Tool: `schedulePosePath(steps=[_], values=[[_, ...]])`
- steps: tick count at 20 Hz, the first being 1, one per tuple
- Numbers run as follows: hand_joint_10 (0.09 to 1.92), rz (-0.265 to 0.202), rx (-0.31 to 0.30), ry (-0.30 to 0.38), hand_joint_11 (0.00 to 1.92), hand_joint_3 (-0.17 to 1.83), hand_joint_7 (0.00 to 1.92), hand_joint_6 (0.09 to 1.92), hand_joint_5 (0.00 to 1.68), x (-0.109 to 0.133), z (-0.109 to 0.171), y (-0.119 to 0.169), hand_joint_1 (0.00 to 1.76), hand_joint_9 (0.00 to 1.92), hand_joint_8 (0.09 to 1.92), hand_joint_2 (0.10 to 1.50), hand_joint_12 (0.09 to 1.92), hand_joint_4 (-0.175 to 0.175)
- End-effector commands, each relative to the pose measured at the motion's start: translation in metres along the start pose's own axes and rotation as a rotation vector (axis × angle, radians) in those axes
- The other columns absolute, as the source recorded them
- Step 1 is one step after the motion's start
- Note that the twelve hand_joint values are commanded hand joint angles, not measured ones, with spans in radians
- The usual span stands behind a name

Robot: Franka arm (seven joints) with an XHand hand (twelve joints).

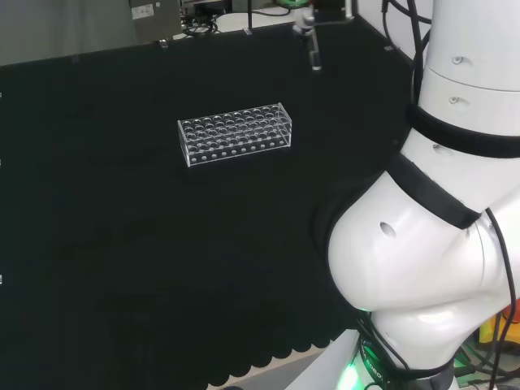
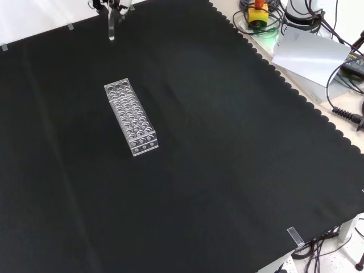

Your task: Shake the test tube.

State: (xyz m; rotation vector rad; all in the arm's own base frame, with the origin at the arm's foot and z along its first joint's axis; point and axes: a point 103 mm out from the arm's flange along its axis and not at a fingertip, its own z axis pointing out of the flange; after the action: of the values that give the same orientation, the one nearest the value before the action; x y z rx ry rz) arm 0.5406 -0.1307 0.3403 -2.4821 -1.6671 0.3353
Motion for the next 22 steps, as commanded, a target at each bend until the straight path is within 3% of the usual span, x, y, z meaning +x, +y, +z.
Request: schedulePosePath(steps=[1, 6, 12, 16, 22], values=[[0.45, 0.100, -0.023, -0.042, 1.17, 0.58, 1.72, 0.55, 1.32, -0.045, -0.013, 0.006, 1.22, 1.63, 0.41, 0.69, 0.90, -0.175], [0.45, 0.114, -0.027, -0.031, 1.17, 0.58, 1.72, 0.55, 1.32, -0.051, -0.016, 0.008, 1.22, 1.63, 0.41, 0.69, 0.90, -0.175], [0.45, 0.064, -0.012, 0.001, 1.17, 0.58, 1.72, 0.55, 1.32, -0.026, -0.009, 0.005, 1.22, 1.63, 0.41, 0.68, 0.90, -0.175], [0.45, 0.011, 0.027, 0.072, 1.17, 0.58, 1.72, 0.55, 1.32, 0.007, 0.004, -0.002, 1.22, 1.63, 0.41, 0.68, 0.90, -0.175], [0.45, -0.137, 0.064, 0.110, 1.17, 0.58, 1.72, 0.55, 1.32, 0.086, 0.018, -0.017, 1.22, 1.63, 0.42, 0.68, 0.90, -0.175]])
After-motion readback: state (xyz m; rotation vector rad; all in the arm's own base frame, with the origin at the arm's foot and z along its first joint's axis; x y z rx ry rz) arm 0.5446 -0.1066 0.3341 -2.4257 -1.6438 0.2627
